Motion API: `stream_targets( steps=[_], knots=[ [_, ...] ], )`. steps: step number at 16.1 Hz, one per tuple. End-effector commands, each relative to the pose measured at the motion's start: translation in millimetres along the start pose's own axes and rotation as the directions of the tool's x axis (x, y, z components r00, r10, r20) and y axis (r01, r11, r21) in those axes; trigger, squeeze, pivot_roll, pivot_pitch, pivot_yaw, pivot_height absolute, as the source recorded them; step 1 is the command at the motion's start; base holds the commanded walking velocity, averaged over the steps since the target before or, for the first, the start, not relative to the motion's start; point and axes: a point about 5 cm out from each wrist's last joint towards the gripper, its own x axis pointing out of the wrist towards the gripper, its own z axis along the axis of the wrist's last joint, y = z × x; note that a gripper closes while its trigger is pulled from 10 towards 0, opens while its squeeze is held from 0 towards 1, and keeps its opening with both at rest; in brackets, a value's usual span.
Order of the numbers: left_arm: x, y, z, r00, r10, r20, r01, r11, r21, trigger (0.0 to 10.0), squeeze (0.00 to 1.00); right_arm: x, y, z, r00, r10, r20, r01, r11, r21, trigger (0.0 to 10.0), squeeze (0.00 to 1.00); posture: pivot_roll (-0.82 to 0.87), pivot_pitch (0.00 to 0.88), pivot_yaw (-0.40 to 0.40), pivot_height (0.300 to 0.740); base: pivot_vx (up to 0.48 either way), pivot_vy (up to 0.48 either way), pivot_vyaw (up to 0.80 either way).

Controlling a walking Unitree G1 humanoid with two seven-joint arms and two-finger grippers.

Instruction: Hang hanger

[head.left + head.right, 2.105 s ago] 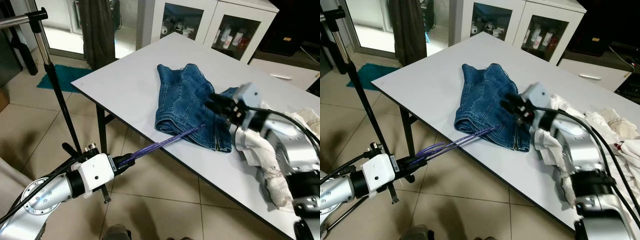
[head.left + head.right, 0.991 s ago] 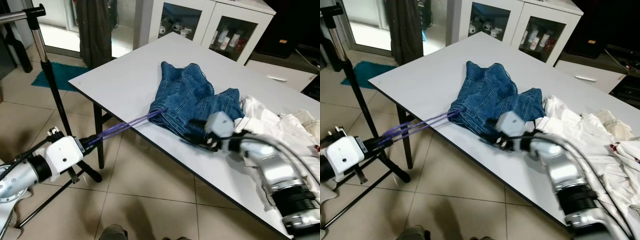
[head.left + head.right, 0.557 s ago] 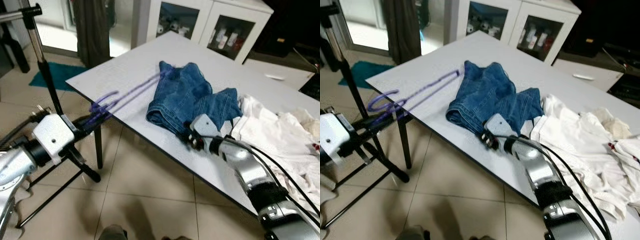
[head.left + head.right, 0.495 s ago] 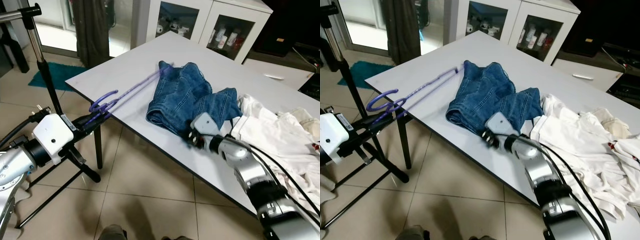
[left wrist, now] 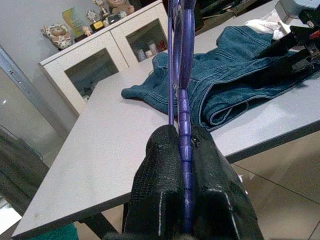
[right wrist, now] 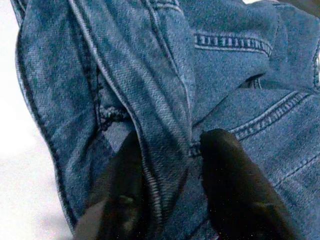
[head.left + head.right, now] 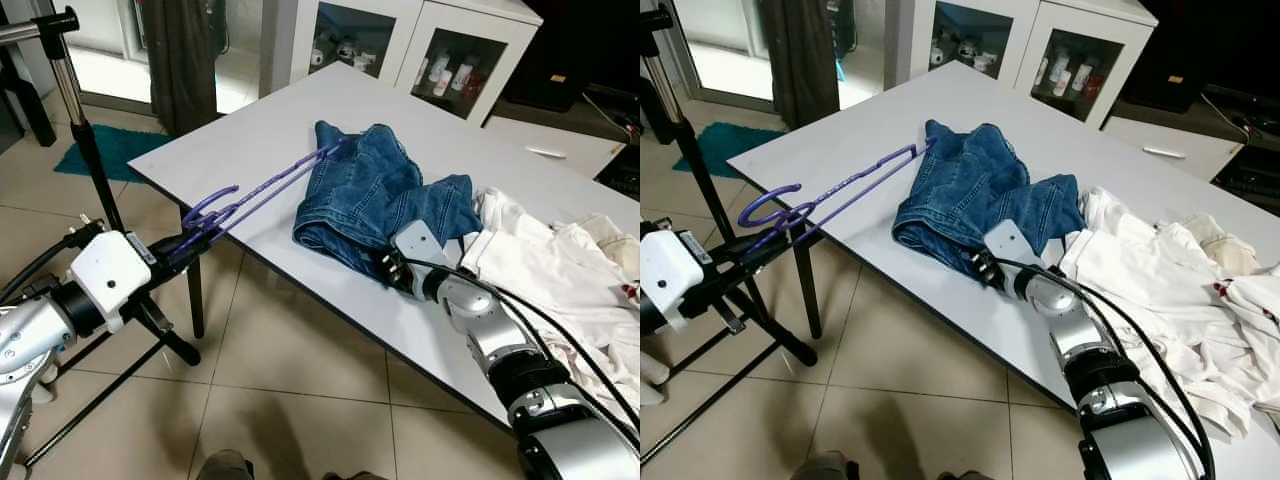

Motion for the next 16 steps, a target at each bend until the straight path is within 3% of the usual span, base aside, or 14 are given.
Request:
stream_targets(
  steps=[1,3,5,9,16],
  knots=[
    [5.8,-2.8,4.7,1.0,-0.019,0.019,0.019,1.0,0.018,10.0,0.0,0.4,-8.3,4.5,0.999,-0.027,0.017,0.028,1.0,-0.012,0.0,0.0,0.28,0.052,-0.151,0.74,0.0,0.0,0.0],
    [7.3,-2.4,6.0,0.999,-0.022,0.025,0.022,1.0,0.02,10.0,0.0,1.8,-11.6,10.8,0.997,-0.052,0.051,0.053,0.999,-0.003,0.0,0.0,0.28,0.049,-0.15,0.74,0.0,0.0,0.0],
    [8.0,-2.6,11.9,0.998,-0.035,0.053,0.035,0.999,0.003,10.0,0.0,1.3,-31.1,24.3,0.982,-0.151,0.114,0.15,0.988,0.025,0.0,0.0,0.28,0.047,-0.15,0.74,0.0,0.0,0.0],
    [8.4,-8.9,14.1,0.995,-0.077,0.059,0.077,0.997,-0.008,10.0,0.0,0.2,-52.3,45.5,0.957,-0.216,0.193,0.212,0.976,0.042,0.0,0.0,0.29,0.045,-0.152,0.74,0.0,0.0,0.0],
    [-3.1,-26.0,7.3,0.963,-0.268,-0.013,0.266,0.96,-0.087,10.0,0.0,-3.6,-74.9,69.9,0.929,-0.25,0.273,0.239,0.968,0.076,0.0,0.0,0.29,0.04,-0.151,0.74,0.0,0.0,0.0]
  ],
)
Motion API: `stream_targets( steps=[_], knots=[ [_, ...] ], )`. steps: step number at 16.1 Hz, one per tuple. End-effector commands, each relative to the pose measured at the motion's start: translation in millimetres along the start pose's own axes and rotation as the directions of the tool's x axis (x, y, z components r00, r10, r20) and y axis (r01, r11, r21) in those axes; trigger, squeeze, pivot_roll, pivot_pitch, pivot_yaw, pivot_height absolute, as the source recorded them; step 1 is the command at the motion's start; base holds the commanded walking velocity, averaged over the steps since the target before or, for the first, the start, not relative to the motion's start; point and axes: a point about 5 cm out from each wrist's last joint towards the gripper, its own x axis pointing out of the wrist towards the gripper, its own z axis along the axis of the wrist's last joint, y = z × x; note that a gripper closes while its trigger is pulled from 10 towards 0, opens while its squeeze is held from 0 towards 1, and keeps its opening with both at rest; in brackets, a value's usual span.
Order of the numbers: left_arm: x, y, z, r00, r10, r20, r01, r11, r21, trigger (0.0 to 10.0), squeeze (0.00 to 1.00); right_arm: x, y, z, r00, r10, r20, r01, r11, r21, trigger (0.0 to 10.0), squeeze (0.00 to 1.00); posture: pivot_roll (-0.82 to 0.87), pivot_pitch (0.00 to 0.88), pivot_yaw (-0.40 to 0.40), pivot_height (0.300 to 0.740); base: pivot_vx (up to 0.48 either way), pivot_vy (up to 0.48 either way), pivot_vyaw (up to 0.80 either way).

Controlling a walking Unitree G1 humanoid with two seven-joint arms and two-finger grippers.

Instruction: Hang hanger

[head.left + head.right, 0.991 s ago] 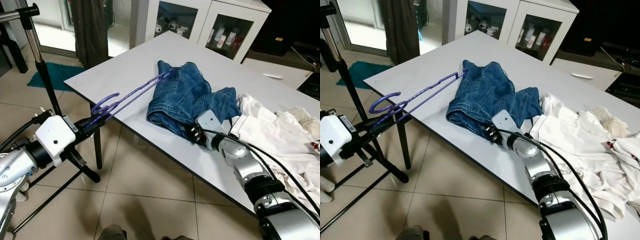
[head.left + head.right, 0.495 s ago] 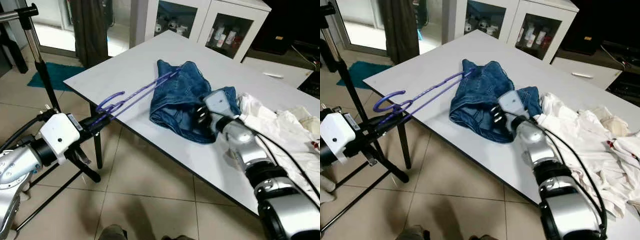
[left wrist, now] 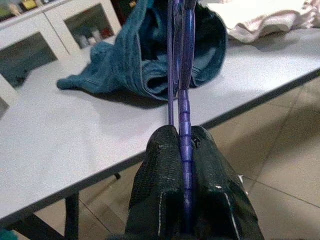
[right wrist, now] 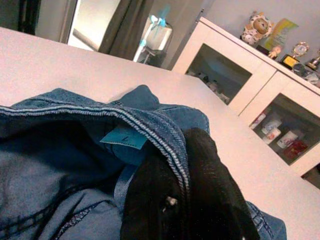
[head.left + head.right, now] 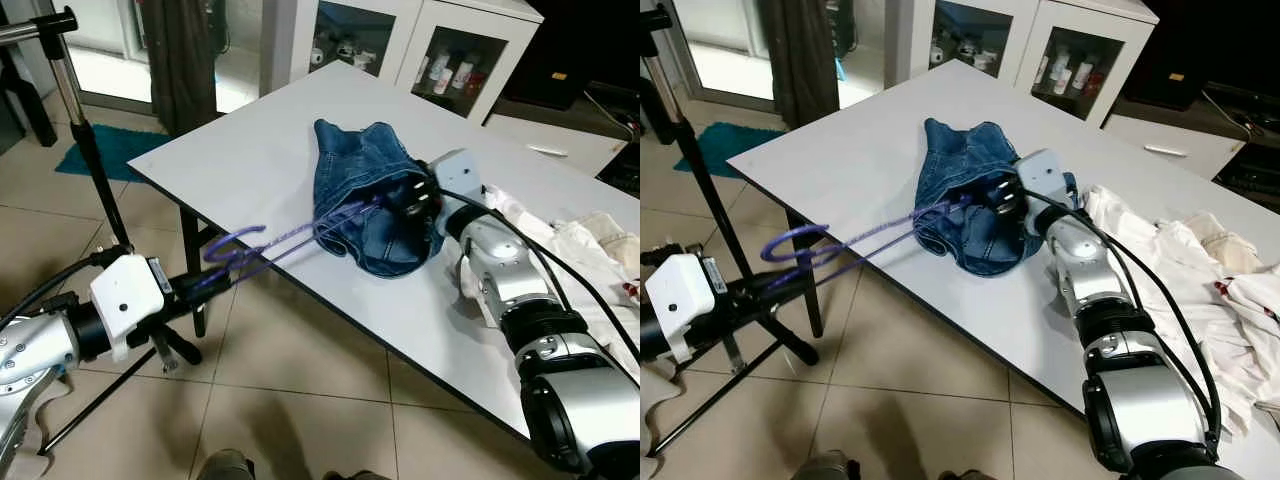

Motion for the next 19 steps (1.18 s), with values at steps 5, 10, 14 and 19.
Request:
stream_targets(
  steps=[5,10,14,19],
  knots=[
    [5.2,-4.5,-5.8,0.986,-0.131,-0.105,0.14,0.987,0.082,10.0,0.0,-0.8,0.2,25.7,0.979,0.17,0.115,-0.164,0.985,-0.063,0.0,0.0,0.29,0.037,-0.152,0.74,0.0,0.0,0.0],
    [18.5,32.0,-3.0,0.985,-0.009,-0.17,0.068,0.937,0.344,10.0,0.0,-4.1,10.5,35.7,0.948,0.288,0.132,-0.275,0.955,-0.112,0.0,0.0,0.28,0.028,-0.149,0.74,0.0,0.0,0.0],
    [33.0,43.0,5.3,0.989,-0.005,-0.15,0.075,0.883,0.463,10.0,0.0,-7.1,17.7,37.8,0.933,0.337,0.128,-0.322,0.938,-0.124,0.0,0.0,0.27,0.027,-0.144,0.74,0.0,0.0,0.0],
    [52.8,40.7,8.4,0.985,-0.087,-0.15,0.156,0.82,0.55,10.0,0.0,-3.1,31.7,47.8,0.916,0.375,0.145,-0.362,0.926,-0.108,0.0,0.0,0.27,0.027,-0.14,0.74,0.0,0.0,0.0]
  ],
)
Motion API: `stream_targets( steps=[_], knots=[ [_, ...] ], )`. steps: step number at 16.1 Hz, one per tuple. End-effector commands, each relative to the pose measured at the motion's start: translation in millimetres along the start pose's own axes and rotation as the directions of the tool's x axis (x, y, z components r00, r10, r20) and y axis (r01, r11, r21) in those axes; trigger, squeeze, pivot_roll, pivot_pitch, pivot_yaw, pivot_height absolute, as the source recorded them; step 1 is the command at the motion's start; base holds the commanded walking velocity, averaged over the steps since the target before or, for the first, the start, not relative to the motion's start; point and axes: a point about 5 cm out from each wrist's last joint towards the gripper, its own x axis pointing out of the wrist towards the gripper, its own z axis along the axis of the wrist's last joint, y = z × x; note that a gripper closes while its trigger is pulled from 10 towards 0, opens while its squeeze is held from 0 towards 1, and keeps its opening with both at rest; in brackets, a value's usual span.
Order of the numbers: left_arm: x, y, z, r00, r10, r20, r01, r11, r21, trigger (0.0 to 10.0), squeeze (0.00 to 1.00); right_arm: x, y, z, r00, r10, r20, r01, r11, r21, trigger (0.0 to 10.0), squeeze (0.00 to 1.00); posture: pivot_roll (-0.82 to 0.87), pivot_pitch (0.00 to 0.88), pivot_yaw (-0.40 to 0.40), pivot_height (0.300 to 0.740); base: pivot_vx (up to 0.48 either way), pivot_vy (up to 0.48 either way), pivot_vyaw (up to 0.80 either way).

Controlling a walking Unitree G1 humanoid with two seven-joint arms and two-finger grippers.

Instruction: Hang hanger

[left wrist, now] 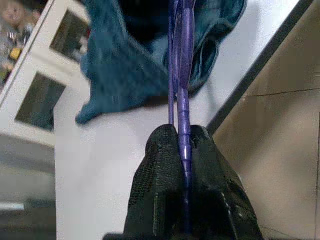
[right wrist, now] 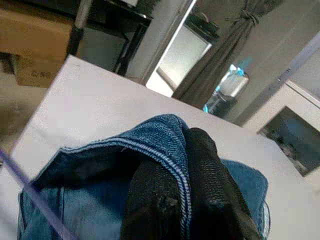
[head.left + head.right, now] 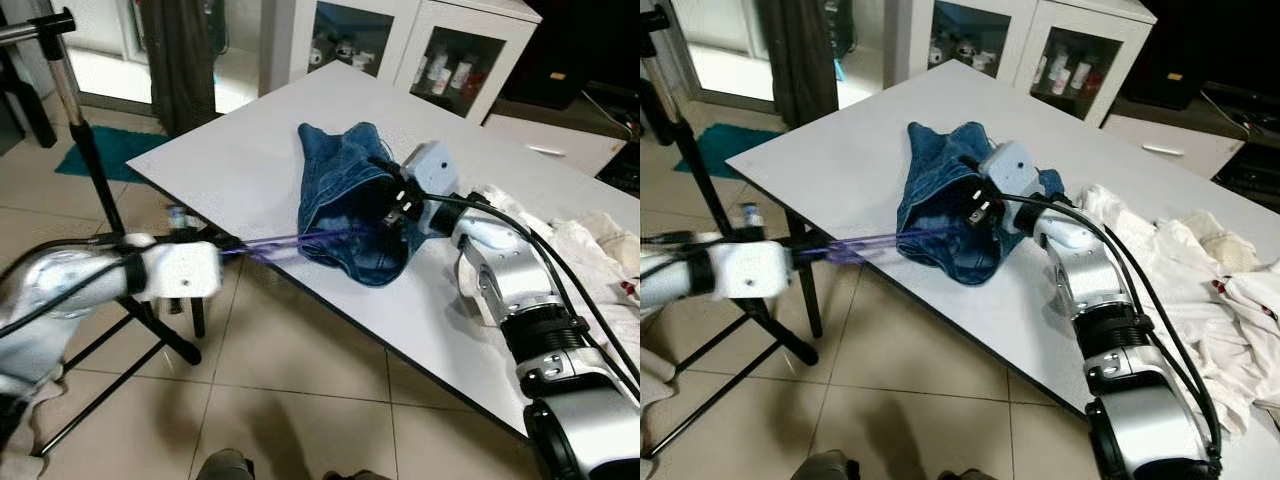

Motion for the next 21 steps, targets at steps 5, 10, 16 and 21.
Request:
stream_targets(
  steps=[5,10,16,21],
  knots=[
    [13.3,7.3,8.8,0.996,-0.082,0.033,0.075,0.981,0.177,10.0,0.0,7.7,5.1,9.6,0.998,0.054,0.013,-0.055,0.998,0.019,0.0,0.0,0.28,0.025,-0.139,0.74,0.0,0.0,0.0],
    [37.5,8.2,15.4,0.995,-0.059,0.082,0.034,0.96,0.277,10.0,0.0,20.0,13.7,24.8,0.995,0.069,0.077,-0.084,0.97,0.226,0.0,0.0,0.28,0.022,-0.133,0.74,0.0,0.0,0.0],
    [59.5,9.7,27.8,0.984,0.001,0.178,-0.059,0.945,0.322,10.0,0.0,31.0,17.4,40.2,0.993,0.067,0.097,-0.095,0.938,0.332,0.0,0.0,0.28,0.018,-0.135,0.74,0.0,0.0,0.0],
    [64.7,18.9,28.6,0.979,0.066,0.192,-0.125,0.942,0.31,10.0,0.0,34.1,23.7,33.7,0.996,0.086,0.009,-0.085,0.951,0.298,10.0,0.0,0.28,0.016,-0.128,0.74,0.0,0.0,0.0]
  ],
)
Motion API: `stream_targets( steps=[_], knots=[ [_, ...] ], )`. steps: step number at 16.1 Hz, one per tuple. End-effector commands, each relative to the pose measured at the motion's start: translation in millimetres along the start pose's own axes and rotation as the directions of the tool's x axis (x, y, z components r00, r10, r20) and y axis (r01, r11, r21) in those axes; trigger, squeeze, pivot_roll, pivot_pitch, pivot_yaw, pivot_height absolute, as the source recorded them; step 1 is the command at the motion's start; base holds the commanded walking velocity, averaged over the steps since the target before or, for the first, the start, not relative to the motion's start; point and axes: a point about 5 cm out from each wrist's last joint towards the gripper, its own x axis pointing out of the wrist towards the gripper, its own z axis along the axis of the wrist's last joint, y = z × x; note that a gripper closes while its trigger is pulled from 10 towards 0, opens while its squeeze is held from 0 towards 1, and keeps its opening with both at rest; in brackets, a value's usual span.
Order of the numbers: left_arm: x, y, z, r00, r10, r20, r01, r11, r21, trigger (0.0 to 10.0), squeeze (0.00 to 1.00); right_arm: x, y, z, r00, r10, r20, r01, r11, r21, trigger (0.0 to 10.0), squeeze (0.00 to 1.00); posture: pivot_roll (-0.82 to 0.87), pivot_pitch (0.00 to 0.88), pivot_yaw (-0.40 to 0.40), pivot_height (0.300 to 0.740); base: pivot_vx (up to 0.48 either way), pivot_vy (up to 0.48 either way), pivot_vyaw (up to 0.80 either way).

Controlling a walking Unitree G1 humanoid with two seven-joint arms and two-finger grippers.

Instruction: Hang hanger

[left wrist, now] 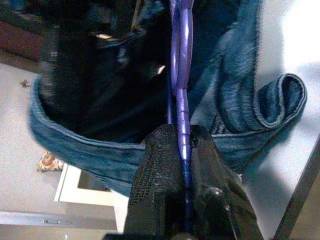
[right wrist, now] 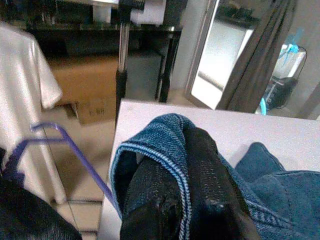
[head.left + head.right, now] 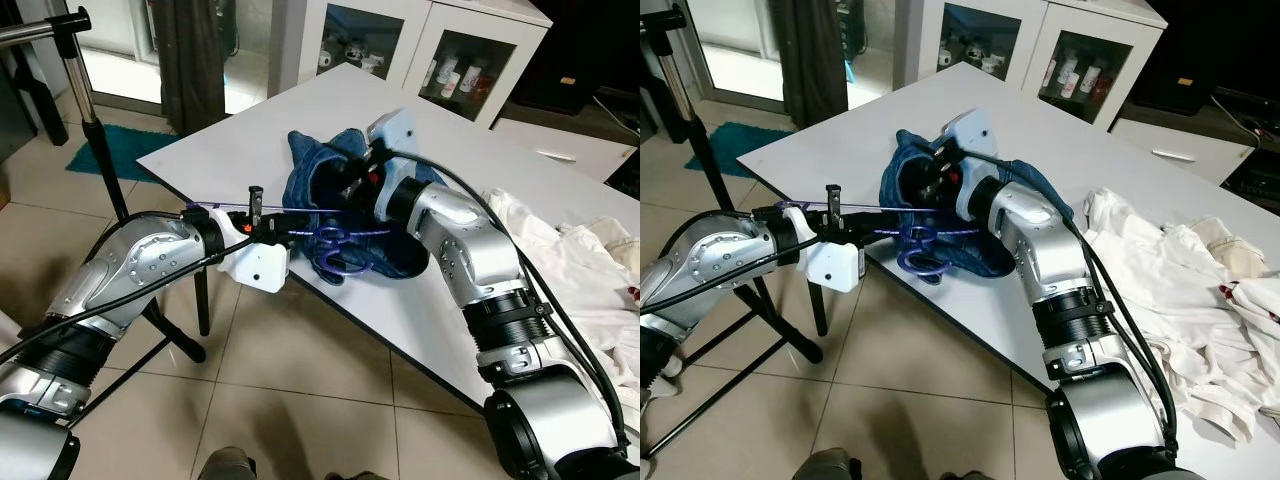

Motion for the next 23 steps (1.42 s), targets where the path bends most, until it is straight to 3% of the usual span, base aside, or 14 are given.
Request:
stream_targets(
  steps=[1,3,4,5,6,8,9,14,17,23],
  knots=[
    [2.2,-1.0,2.0,1.0,0.005,0.014,-0.005,1.0,0.004,10.0,0.0,-6.7,-2.9,-2.5,1.0,-0.005,-0.026,0.003,0.997,-0.072,10.0,0.0,0.28,0.018,-0.124,0.74,0.0,0.0,0.0],
    [-0.7,-9.2,-0.8,1.0,0.0,0.002,0.0,1.0,-0.026,10.0,0.0,-19.5,-5.0,3.2,1.0,0.018,-0.013,-0.02,0.98,-0.196,10.0,0.0,0.28,0.02,-0.119,0.74,0.0,0.0,0.0],
    [-1.4,-11.1,-1.2,1.0,0.001,-0.001,-0.001,0.999,-0.036,10.0,0.0,-24.6,-6.3,7.0,1.0,0.02,0.003,-0.019,0.978,-0.21,10.0,0.0,0.28,0.021,-0.118,0.74,0.0,0.0,0.0],
    [-2.0,-13.7,-1.5,1.0,0.001,-0.004,-0.001,0.999,-0.047,10.0,0.0,-29.4,-7.3,11.3,1.0,0.024,0.01,-0.022,0.974,-0.225,10.0,0.38,0.28,0.02,-0.116,0.74,0.0,0.0,0.0],
    [-2.0,-15.2,-1.5,1.0,-0.001,-0.004,0.001,0.999,-0.053,10.0,0.0,-31.8,-7.5,13.3,0.999,0.031,0.009,-0.028,0.972,-0.232,10.0,1.0,0.28,0.02,-0.116,0.74,0.0,0.0,0.0],
    [-1.2,-20.5,-0.8,1.0,-0.007,-0.002,0.007,0.998,-0.068,10.0,0.0,-39.0,-6.8,22.7,0.997,0.067,0.022,-0.061,0.973,-0.225,10.0,1.0,0.27,0.019,-0.113,0.74,0.0,0.0,0.0],
    [-0.8,-21.3,-0.8,1.0,-0.007,-0.003,0.007,0.998,-0.07,10.0,0.0,-40.9,-7.3,25.3,0.997,0.073,0.033,-0.065,0.975,-0.214,10.0,0.0,0.27,0.018,-0.113,0.74,0.0,0.0,0.0],
    [-1.3,-23.6,-1.6,1.0,-0.015,-0.009,0.014,0.997,-0.079,10.0,0.0,-47.2,2.4,27.2,0.989,0.145,-0.004,-0.142,0.962,-0.232,10.0,0.0,0.27,0.019,-0.111,0.74,0.0,0.0,0.0],
    [0.6,-24.1,-1.2,1.0,-0.019,-0.008,0.018,0.997,-0.08,10.0,0.0,-33.5,16.5,30.6,0.987,0.16,0.021,-0.152,0.965,-0.215,10.0,0.0,0.27,0.02,-0.11,0.74,0.0,0.0,0.0],
    [9.4,-22.3,2.9,0.999,-0.04,0.008,0.04,0.997,-0.06,10.0,0.0,-2.9,15.6,34.8,0.998,0.057,0.011,-0.052,0.964,-0.26,10.0,0.0,0.28,0.023,-0.109,0.74,0.0,0.0,0.0]
  ],
)
